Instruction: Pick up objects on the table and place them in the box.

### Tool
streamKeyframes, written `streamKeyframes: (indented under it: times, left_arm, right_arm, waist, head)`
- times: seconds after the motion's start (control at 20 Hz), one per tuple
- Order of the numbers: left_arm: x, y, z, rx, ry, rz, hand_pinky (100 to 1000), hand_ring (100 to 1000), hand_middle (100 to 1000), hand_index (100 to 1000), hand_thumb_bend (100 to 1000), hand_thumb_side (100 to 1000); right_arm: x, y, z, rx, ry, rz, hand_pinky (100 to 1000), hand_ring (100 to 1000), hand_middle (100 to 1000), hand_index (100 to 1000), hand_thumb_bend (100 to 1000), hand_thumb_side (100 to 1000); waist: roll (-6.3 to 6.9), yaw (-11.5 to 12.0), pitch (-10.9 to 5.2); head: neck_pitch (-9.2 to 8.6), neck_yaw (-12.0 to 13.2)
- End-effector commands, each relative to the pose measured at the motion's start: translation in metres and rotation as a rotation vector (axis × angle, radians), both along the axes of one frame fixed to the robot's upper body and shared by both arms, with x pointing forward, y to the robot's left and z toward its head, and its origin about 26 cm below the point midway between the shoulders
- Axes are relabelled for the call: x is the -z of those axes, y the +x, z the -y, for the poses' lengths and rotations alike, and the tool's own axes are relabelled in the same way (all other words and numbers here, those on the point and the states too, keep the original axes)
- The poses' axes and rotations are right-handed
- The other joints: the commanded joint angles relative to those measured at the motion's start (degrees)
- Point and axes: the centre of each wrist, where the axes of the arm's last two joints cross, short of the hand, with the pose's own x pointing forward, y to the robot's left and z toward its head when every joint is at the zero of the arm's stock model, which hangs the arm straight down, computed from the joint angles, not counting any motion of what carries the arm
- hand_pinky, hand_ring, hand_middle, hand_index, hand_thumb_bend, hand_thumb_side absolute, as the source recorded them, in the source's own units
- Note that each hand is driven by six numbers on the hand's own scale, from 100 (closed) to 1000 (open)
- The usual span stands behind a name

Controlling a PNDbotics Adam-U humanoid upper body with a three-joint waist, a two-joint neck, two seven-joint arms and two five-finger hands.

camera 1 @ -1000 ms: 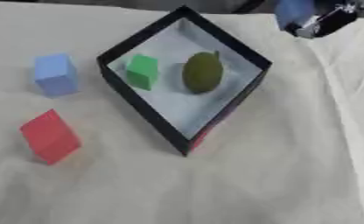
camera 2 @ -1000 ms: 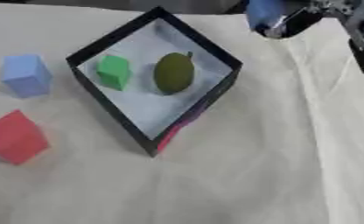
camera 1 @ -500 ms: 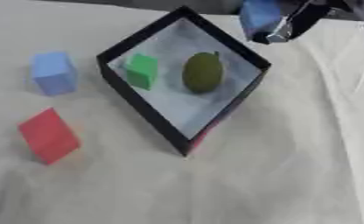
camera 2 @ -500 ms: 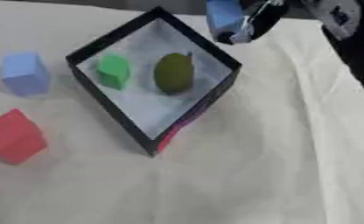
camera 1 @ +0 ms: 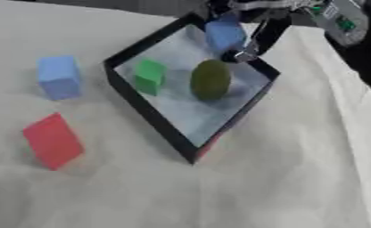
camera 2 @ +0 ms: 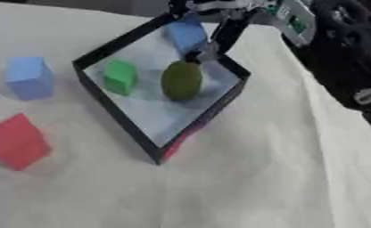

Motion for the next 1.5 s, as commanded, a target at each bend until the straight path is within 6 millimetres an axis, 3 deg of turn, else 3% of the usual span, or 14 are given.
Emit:
streamKeyframes:
  times: [0.05,0.35,0.5,0.75,0.95,1.15,1.5]
  left_arm:
    - [-0.01,-0.001,-0.002,-0.002,0.022,0.033,919,785,768,798,100,859]
    - [-0.011,0.001,-0.001,0.004,0.016,0.04,920,785,768,798,100,863]
    - [-0.013,0.002,0.0,0.009,0.015,0.044,920,786,768,798,100,864]
    - [-0.014,0.002,0.0,0.009,0.017,0.046,920,786,768,798,100,865]
    - [-0.013,0.002,0.0,0.008,0.017,0.043,921,787,767,798,100,869]
    - [-0.013,0.002,0.0,0.008,0.017,0.039,921,787,767,798,100,866]
    - [-0.012,0.001,0.0,0.008,0.016,0.033,922,788,766,799,100,867]
  right_arm:
    - [-0.006,0.002,-0.001,0.005,-0.014,0.005,795,686,531,639,242,494]
    - [0.009,0.012,-0.002,0.033,-0.003,-0.049,812,723,593,700,160,461]
    - [0.016,0.017,-0.005,0.043,0.007,-0.077,820,749,628,731,162,445]
    - [0.019,0.021,-0.003,0.062,0.006,-0.109,859,841,775,849,244,439]
    - [0.02,0.025,0.005,0.067,0.001,-0.131,903,910,860,928,290,360]
    - [0.014,0.026,0.012,0.05,0.025,-0.129,919,929,871,952,280,573]
    - [0.005,0.023,0.017,0.051,0.041,-0.093,940,946,890,985,343,597]
  waist:
    - [-0.54,0.3,-1.1]
    - [-0.8,1.3,-0.55]
    - [-0.95,1.7,-0.31]
    - [-1.19,1.8,-0.12]
    - [-1.21,1.7,-0.13]
    - [-1.03,1.4,-0.3]
    - [-0.7,1.0,-0.62]
  head:
    - [-0.83,-0.6]
    - [-0.88,-1.4]
    - [-0.84,-1.6]
    - [-0.82,-1.6]
    - [-0.65,-1.5]
    - [-0.39,-1.3]
    - [-0.08,-1.2]
